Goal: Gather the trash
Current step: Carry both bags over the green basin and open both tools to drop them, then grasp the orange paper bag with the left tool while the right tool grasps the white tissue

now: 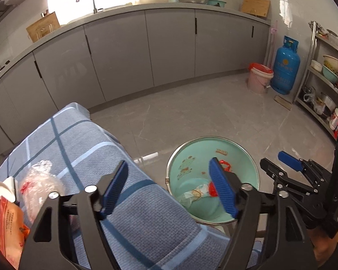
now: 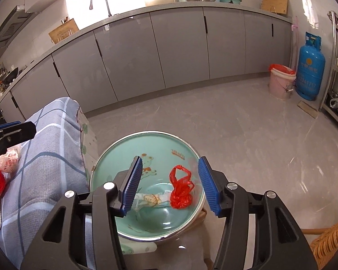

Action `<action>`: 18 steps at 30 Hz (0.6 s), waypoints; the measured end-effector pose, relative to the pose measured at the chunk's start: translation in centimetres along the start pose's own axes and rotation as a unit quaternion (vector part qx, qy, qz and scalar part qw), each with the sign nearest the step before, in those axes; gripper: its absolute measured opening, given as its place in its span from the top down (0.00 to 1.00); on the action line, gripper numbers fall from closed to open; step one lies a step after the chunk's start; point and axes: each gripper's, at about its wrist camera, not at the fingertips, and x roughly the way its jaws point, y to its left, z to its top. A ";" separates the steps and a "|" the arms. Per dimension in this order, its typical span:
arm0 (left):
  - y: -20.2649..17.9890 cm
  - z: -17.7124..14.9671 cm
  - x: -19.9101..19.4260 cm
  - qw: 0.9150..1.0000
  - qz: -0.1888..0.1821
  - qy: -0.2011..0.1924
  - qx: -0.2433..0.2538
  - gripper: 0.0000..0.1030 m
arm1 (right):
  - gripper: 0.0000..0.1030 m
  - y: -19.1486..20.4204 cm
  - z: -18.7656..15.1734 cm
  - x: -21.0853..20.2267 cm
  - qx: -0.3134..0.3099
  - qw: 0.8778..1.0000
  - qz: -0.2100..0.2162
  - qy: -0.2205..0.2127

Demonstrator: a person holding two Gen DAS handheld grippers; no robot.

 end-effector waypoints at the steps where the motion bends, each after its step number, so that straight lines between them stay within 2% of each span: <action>1: 0.1 -0.2 -0.6 1.000 0.004 -0.005 -0.003 0.22 | 0.45 0.4 -0.1 -0.5 -0.001 1.000 0.002 0.000; 3: 0.5 -0.7 -1.8 1.000 0.008 -0.009 -0.006 0.21 | 0.41 1.0 -0.1 -1.3 -0.004 1.000 0.008 -0.003; 18: 5.6 -4.1 -9.7 0.995 0.081 -0.052 -0.026 0.21 | 0.39 10.2 -0.1 -6.7 -0.068 0.995 0.064 -0.019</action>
